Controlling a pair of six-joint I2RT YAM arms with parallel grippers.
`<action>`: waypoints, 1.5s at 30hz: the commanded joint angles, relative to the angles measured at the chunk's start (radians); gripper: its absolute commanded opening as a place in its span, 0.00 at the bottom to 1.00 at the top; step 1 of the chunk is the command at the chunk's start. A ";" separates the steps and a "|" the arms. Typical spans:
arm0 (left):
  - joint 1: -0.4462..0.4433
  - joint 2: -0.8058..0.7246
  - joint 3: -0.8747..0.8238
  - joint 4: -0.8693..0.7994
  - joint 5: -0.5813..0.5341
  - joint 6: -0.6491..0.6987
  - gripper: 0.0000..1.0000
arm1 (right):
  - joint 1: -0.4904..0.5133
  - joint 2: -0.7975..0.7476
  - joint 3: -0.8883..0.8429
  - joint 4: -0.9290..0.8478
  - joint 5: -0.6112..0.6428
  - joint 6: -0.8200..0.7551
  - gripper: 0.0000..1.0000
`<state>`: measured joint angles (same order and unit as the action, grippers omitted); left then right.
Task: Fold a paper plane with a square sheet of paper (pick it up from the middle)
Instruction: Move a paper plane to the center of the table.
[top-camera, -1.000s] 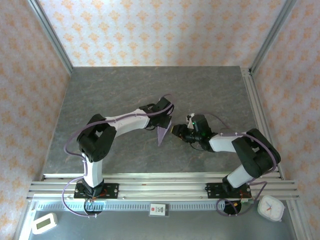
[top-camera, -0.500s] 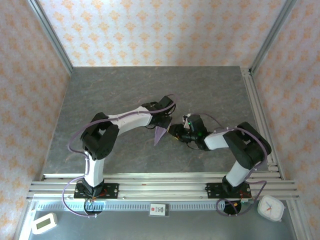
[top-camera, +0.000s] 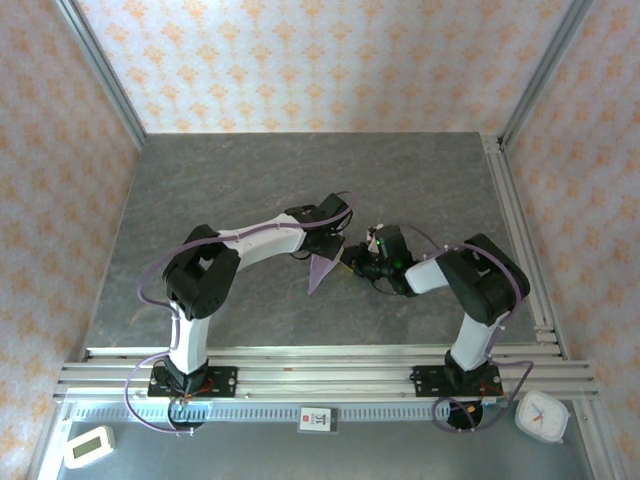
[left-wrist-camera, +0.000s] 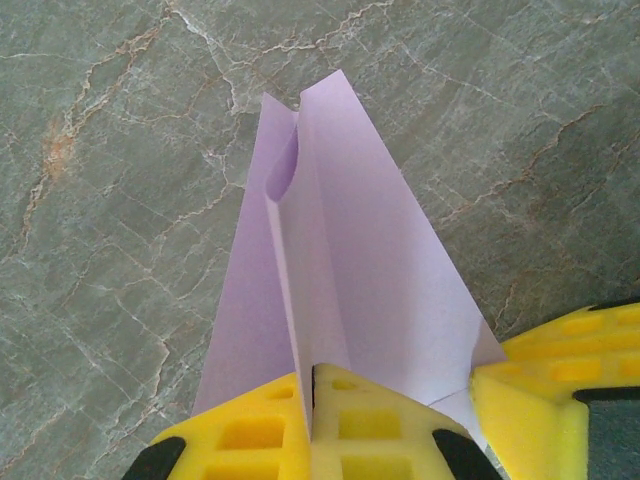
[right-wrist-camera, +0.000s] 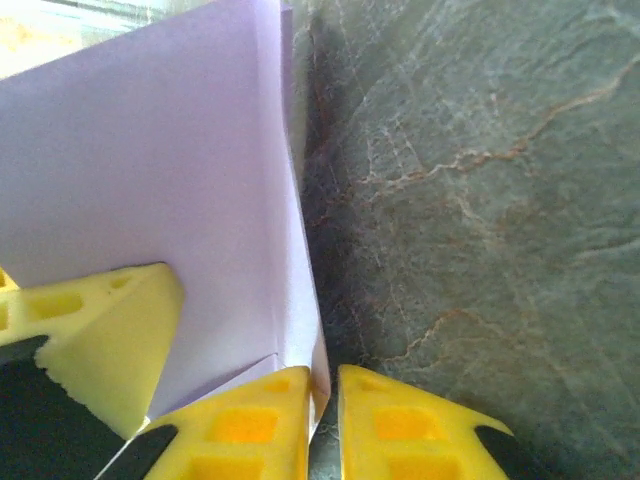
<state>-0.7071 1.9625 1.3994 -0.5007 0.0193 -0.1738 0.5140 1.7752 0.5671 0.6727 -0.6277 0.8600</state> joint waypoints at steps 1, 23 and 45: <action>-0.005 0.000 -0.019 0.003 0.012 0.007 0.00 | -0.004 0.015 0.004 0.043 -0.003 0.007 0.03; -0.032 -0.121 -0.250 0.204 0.083 -0.188 0.36 | -0.005 0.057 -0.047 0.100 -0.013 0.013 0.00; -0.074 -0.006 -0.296 0.227 -0.119 -0.220 0.33 | -0.236 -0.226 -0.006 -0.159 -0.037 -0.071 0.45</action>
<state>-0.7856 1.8919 1.1110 -0.2344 -0.0219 -0.3717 0.2943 1.6176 0.5652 0.5777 -0.6712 0.8257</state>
